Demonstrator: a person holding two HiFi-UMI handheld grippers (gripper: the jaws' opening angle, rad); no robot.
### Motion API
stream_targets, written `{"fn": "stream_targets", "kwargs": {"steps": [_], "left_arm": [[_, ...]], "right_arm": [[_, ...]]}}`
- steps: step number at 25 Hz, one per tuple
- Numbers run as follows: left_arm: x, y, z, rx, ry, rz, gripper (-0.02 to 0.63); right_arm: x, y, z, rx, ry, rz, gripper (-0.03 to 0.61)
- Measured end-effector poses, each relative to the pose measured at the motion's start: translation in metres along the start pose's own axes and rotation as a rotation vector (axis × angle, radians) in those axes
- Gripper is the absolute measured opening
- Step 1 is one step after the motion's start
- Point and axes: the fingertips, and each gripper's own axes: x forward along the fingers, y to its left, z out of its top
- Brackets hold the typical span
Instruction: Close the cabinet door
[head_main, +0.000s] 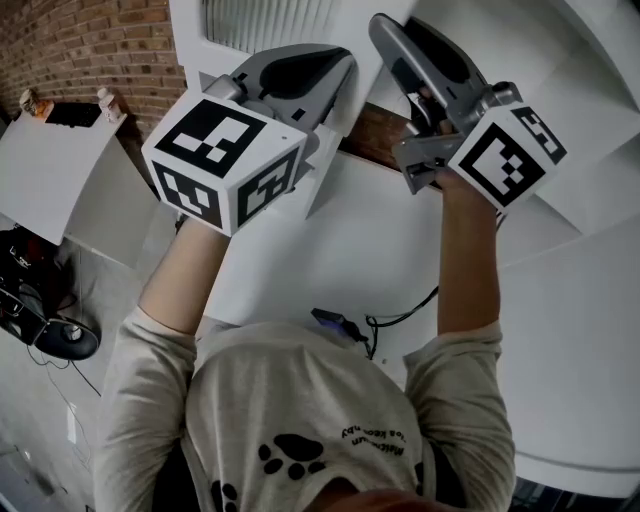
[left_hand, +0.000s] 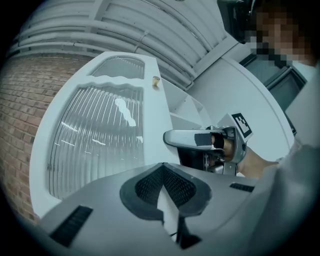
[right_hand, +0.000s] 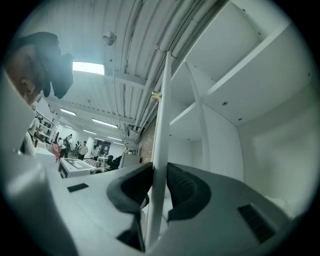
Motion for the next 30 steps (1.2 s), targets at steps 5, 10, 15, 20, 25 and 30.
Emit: {"fn": "stream_targets", "kwargs": {"steps": [5,10,15,20,25,30], "left_arm": [[0.013,0.007,-0.001,-0.008,0.012,0.047,0.009],[0.018,0.013,-0.003,-0.006,0.030,0.067,0.009],[0.017,0.016,-0.007,-0.009,0.034,0.058,0.009],[0.018,0.017,-0.011,-0.014,0.038,0.036,0.009],[0.026,0.019,-0.017,-0.011,0.060,0.007,0.009],[0.033,0.021,-0.021,-0.023,0.057,-0.016,0.008]], "right_arm": [[0.006,-0.015,0.002,0.015,0.003,0.047,0.092],[0.010,-0.025,0.007,0.016,0.001,0.072,0.092],[0.010,-0.029,0.004,0.021,-0.005,0.057,0.097],[0.008,-0.035,0.001,0.022,0.004,0.025,0.101],[0.006,-0.041,0.000,0.022,-0.010,-0.004,0.106],[0.005,-0.047,-0.001,0.020,-0.023,-0.026,0.109]]}}
